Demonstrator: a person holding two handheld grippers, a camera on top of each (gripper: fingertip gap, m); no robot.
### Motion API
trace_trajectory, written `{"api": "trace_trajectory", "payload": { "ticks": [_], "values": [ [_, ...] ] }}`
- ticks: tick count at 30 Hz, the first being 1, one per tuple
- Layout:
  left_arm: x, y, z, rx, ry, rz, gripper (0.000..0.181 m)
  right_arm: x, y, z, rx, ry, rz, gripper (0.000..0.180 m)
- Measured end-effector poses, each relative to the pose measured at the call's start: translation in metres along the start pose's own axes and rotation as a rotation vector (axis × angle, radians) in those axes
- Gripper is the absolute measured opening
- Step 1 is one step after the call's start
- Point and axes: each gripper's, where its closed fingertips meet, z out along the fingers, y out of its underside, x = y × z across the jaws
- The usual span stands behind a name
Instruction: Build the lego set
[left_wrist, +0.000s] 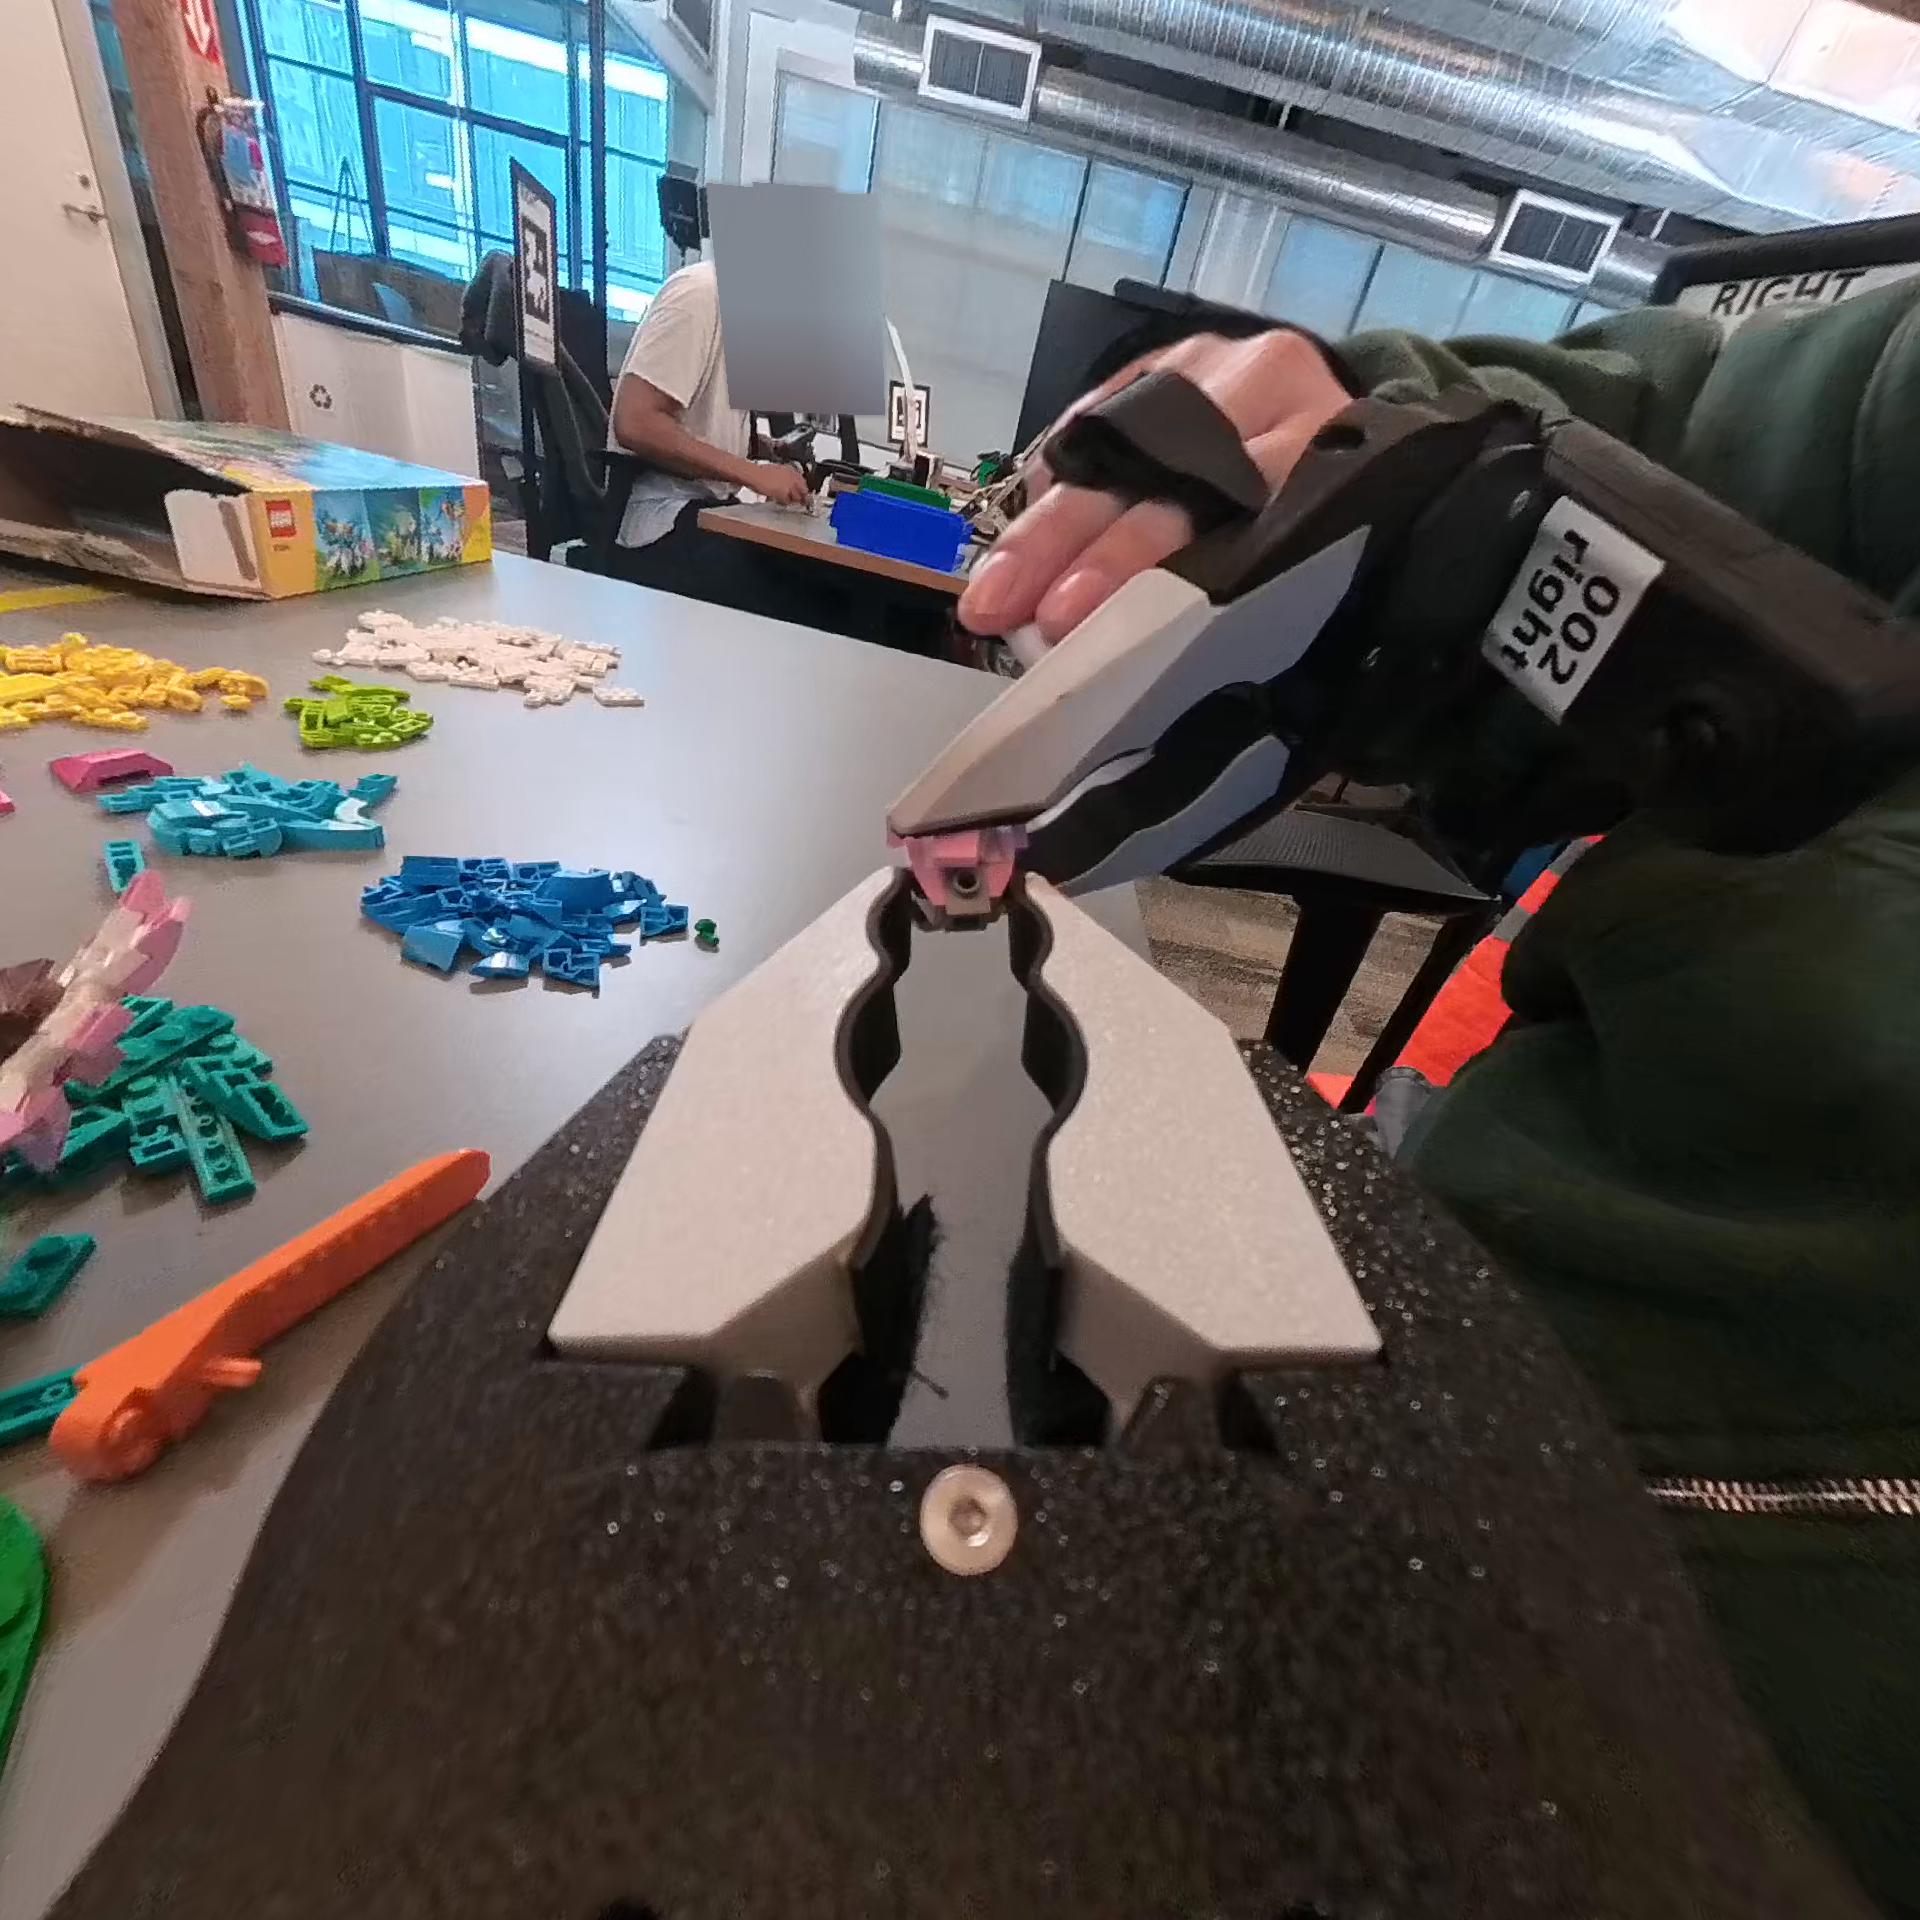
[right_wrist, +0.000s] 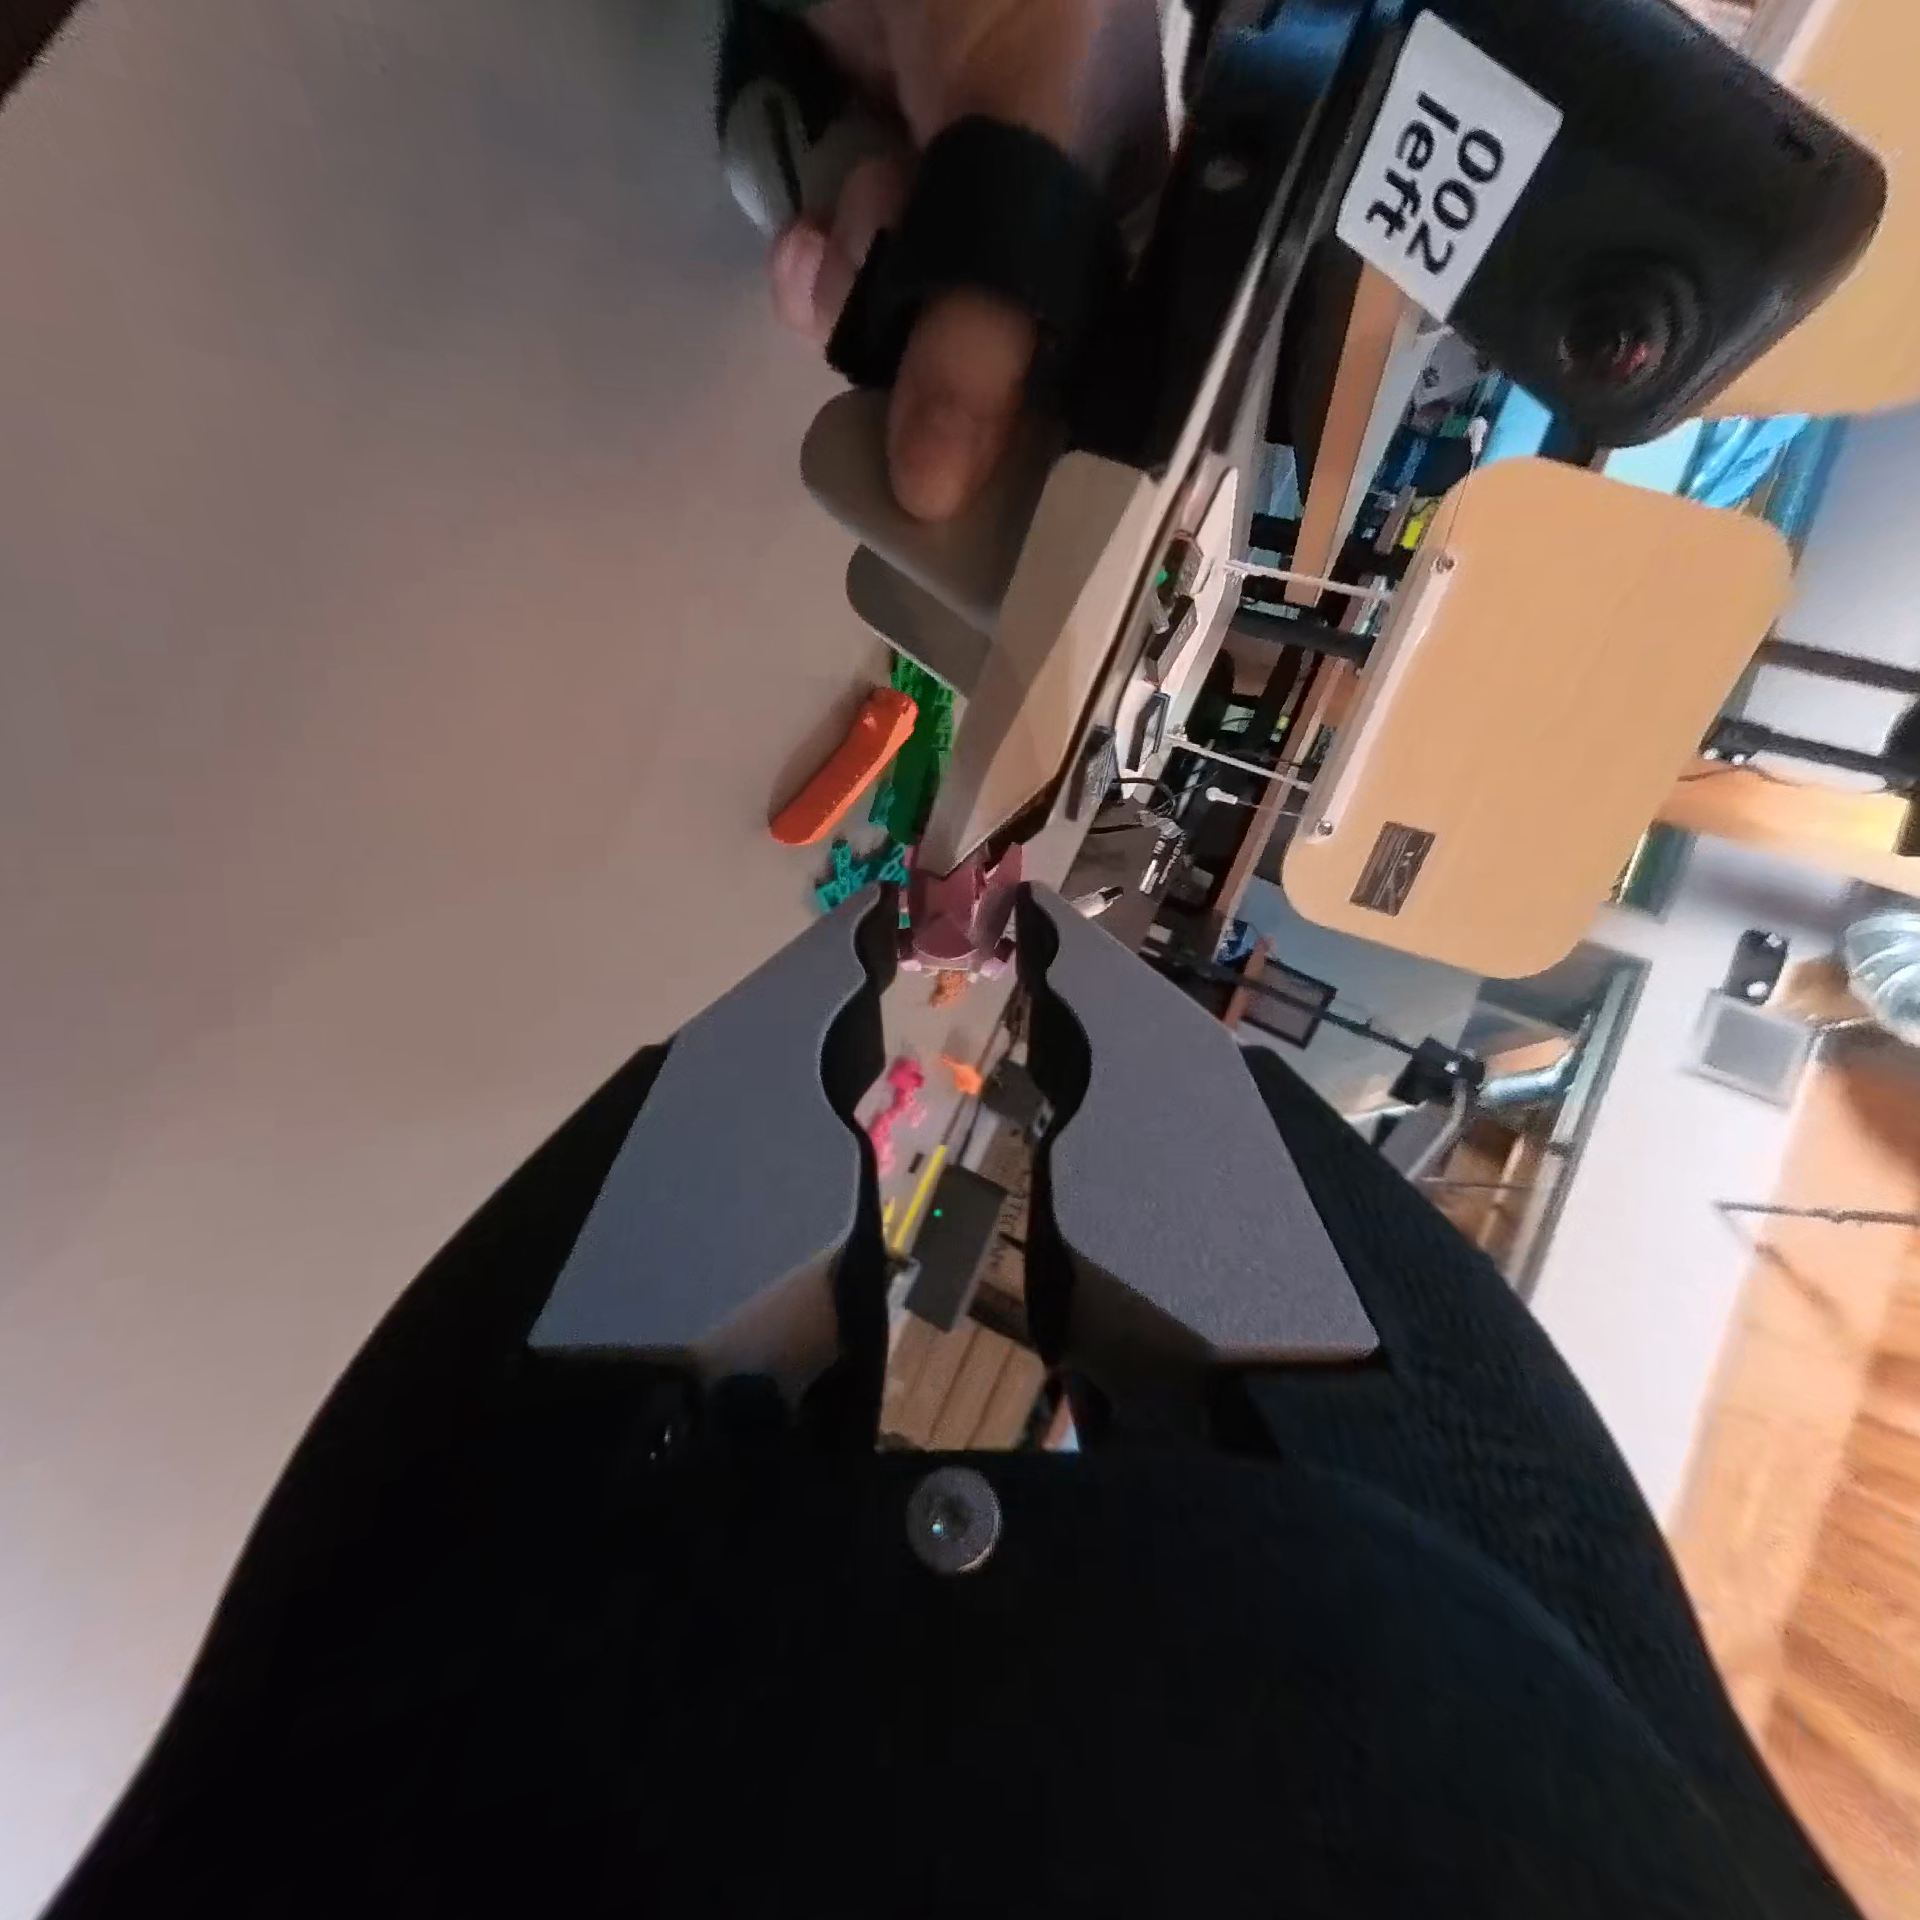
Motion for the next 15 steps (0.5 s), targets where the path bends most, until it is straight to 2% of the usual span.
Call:
{"api": "trace_trajectory", "payload": {
  "ticks": [9, 15],
  "values": [
    [-0.0009, 0.0003, 0.0003, -0.002, 0.014, -0.038, 0.016, -0.0015, -0.0003, 0.0005, 0.136, -0.050, 0.527, 0.018],
    [-0.0013, 0.0007, 0.0005, -0.005, 0.017, -0.054, 0.016, -0.0023, -0.0001, 0.0008, 0.176, -0.057, 0.660, 0.019]
  ]
}}
